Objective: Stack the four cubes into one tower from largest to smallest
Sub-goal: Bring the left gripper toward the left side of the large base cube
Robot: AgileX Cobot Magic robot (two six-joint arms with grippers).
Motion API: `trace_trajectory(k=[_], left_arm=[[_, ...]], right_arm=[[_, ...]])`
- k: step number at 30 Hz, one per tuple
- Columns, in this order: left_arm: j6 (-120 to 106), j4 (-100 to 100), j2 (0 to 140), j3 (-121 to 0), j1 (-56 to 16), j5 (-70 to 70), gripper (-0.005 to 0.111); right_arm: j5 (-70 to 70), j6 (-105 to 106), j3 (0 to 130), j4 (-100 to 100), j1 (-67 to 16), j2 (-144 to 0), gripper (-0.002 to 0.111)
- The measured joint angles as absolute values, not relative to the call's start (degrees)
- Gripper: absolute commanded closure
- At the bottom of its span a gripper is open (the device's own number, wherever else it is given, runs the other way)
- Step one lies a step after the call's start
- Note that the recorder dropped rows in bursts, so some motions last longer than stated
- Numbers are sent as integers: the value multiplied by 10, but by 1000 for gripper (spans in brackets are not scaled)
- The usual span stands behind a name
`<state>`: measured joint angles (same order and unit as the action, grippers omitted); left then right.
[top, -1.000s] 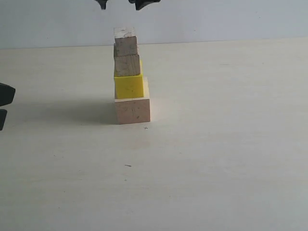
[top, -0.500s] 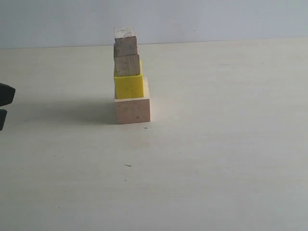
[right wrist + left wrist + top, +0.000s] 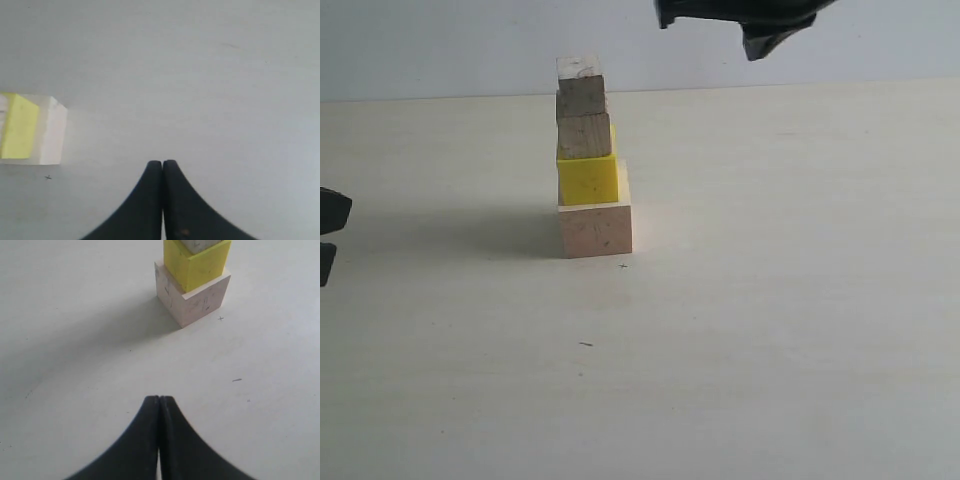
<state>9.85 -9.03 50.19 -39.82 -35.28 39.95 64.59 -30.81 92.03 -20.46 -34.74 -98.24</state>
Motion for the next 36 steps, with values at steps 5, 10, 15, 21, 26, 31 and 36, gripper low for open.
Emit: trace_trajectory(k=[5,10,15,21,26,31,36], left_arm=[[99,-90,503,-397,-353,391,107],[99,-90,587,-396,-353,381,107],[96,-94,694,-409,-352,345,107],[81,-98,815,-454,-272,259,107],[70,-94,890,-492,-212,251,107],[20,-37,964,-526,-176,235,107],[-100,76,1034,-577,-163,227,107]], right_arm=[[634,-250,871,-145,-276,-969,108],[555,-107,772,-3,-188,-973,108],[496,32,738,162,-148,-1034,108],[477,136,738,296,-148,-1100,108],[468,146,738,310,-148,-1107,108],[468,148,738,314,-148,-1108,108],[470,148,738,314,-148,-1108,108]])
